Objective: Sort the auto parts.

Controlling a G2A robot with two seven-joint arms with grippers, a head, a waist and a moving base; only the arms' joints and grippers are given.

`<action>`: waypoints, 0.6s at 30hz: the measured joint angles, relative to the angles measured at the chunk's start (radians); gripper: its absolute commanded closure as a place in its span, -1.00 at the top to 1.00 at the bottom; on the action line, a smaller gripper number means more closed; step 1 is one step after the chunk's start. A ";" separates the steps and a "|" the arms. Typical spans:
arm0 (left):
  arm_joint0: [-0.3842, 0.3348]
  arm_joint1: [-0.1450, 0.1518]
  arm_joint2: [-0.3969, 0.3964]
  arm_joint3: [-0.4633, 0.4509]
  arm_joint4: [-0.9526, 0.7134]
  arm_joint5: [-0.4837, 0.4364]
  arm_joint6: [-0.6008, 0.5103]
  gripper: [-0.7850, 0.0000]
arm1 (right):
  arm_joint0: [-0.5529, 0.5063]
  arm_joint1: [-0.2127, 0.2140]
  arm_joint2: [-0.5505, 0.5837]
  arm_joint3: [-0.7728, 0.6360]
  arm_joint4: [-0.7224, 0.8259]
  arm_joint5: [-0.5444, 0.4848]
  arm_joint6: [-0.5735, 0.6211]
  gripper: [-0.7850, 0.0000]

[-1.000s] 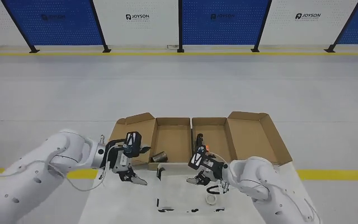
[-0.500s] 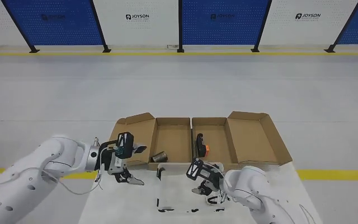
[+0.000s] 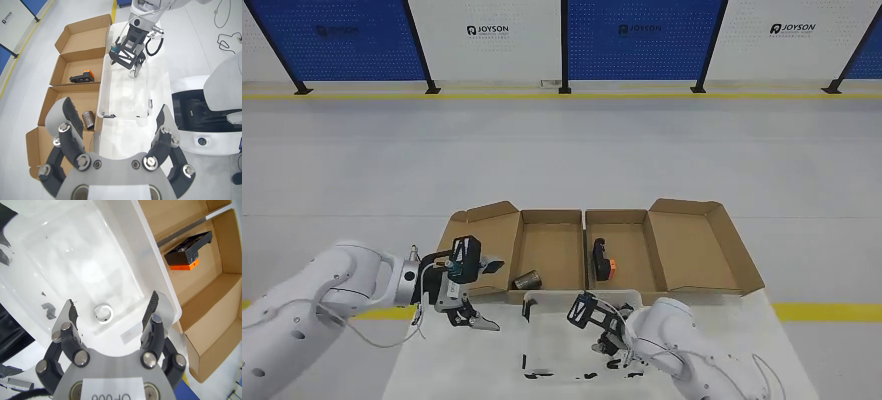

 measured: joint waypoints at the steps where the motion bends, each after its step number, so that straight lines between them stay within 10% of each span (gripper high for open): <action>1: 0.000 0.000 0.000 0.000 0.000 0.000 0.000 1.00 | 0.004 -0.002 -0.011 0.004 -0.007 0.004 0.014 0.14; 18: 0.000 0.000 0.000 0.000 0.000 0.000 0.000 1.00 | 0.030 -0.024 -0.095 0.052 -0.118 0.056 0.150 -0.05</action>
